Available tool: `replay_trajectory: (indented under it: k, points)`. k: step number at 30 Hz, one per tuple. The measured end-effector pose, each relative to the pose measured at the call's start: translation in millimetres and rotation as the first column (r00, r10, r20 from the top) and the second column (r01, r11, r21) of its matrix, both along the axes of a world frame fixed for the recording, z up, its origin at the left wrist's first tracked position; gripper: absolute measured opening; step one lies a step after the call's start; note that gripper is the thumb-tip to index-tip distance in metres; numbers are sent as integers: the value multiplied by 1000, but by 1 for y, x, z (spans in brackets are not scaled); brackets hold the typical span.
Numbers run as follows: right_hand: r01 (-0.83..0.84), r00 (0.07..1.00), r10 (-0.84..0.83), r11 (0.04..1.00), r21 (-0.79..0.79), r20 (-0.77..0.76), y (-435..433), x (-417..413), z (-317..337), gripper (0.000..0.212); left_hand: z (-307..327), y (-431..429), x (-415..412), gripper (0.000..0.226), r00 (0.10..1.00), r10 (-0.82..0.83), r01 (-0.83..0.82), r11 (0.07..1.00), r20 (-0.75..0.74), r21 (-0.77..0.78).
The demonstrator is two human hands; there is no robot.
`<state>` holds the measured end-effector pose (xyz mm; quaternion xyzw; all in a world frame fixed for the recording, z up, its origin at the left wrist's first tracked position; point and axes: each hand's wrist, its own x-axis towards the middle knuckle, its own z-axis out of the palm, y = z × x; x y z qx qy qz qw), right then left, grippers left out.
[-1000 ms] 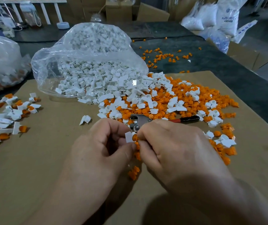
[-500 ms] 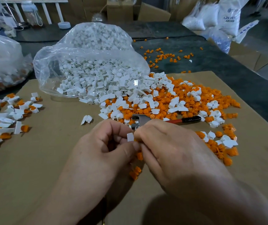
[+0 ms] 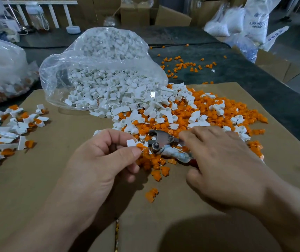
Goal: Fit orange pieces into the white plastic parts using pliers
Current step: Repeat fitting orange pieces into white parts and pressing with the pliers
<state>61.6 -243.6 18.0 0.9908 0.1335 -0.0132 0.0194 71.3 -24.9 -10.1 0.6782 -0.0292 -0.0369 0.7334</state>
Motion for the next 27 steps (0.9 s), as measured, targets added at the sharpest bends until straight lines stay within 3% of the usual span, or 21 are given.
replay_trajectory:
  k: [4,8,15,21,27]
  points:
    - [-5,1000,6,999,-43,29,-1,9,-1,55,-5,4,2,27,999,-29,28,999,-38,-37]
    - [10,998,-6,998,-64,55,4,13,-4,54,-7,6,5,45,997,-47,41,994,-57,-99]
    - [59,987,-84,982,178,138,6,14,8,17,-7,7,6,52,996,-66,57,986,-56,-160]
    - [32,993,-46,990,134,105,2,4,17,31,-2,6,4,33,999,-38,31,974,-25,-223]
    - [-65,998,66,982,176,1,4,4,20,38,4,4,2,46,999,-2,12,961,36,-276]
